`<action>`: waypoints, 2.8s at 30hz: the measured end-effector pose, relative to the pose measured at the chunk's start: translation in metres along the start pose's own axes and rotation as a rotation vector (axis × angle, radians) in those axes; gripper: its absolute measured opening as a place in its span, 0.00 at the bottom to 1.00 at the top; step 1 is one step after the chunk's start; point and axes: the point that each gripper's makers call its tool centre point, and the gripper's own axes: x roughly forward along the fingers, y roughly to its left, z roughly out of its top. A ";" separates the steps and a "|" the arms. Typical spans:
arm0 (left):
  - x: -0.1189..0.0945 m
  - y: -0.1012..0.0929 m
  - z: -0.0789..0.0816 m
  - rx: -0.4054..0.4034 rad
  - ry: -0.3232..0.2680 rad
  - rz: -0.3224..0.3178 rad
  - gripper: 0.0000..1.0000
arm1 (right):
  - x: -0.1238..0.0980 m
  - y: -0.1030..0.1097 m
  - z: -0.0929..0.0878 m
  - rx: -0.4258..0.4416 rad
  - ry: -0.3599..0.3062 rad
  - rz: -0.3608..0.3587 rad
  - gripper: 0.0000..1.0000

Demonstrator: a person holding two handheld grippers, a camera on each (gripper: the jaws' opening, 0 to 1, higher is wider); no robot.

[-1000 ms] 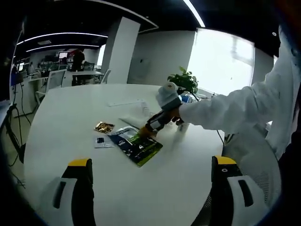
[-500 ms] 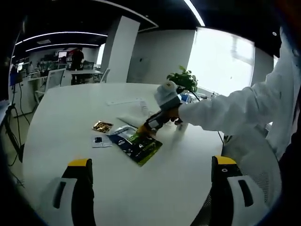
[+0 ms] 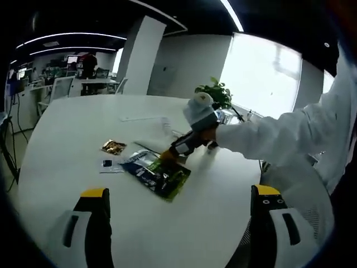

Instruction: Arrange the skincare products in the storage area until every visible bottle or jar stands upright without overlapping.

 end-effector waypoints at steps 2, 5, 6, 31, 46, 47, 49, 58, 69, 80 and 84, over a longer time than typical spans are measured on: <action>0.003 -0.001 0.001 -0.012 -0.004 -0.011 0.99 | -0.001 0.000 -0.002 0.007 0.002 0.007 0.26; 0.010 -0.001 0.004 -0.041 -0.014 -0.026 0.97 | -0.001 -0.001 -0.004 0.020 0.001 0.014 0.25; 0.012 0.000 0.005 -0.054 -0.020 -0.032 0.97 | -0.002 -0.001 -0.005 0.023 0.002 0.014 0.25; 0.106 0.012 0.046 -0.444 -0.137 -0.175 0.75 | -0.030 0.010 -0.038 0.246 -0.053 0.060 0.25; 0.165 0.027 0.019 -0.609 -0.046 -0.112 0.62 | -0.052 0.017 -0.050 0.553 -0.128 0.144 0.25; 0.168 0.026 0.017 -0.632 -0.036 -0.114 0.60 | -0.053 0.017 -0.051 0.553 -0.133 0.145 0.25; 0.173 0.027 0.017 -0.667 -0.036 -0.126 0.54 | -0.057 0.018 -0.053 0.554 -0.135 0.147 0.24; 0.193 0.016 0.011 -0.699 0.025 -0.159 0.39 | -0.062 0.018 -0.057 0.567 -0.146 0.168 0.24; 0.208 0.017 0.005 -0.705 0.064 -0.151 0.23 | -0.064 0.020 -0.058 0.584 -0.162 0.198 0.25; 0.211 0.008 0.002 -0.685 0.074 -0.139 0.13 | -0.074 0.027 -0.060 0.556 -0.191 0.223 0.25; 0.211 0.005 0.007 -0.697 0.063 -0.152 0.12 | -0.078 0.025 -0.060 0.541 -0.202 0.225 0.25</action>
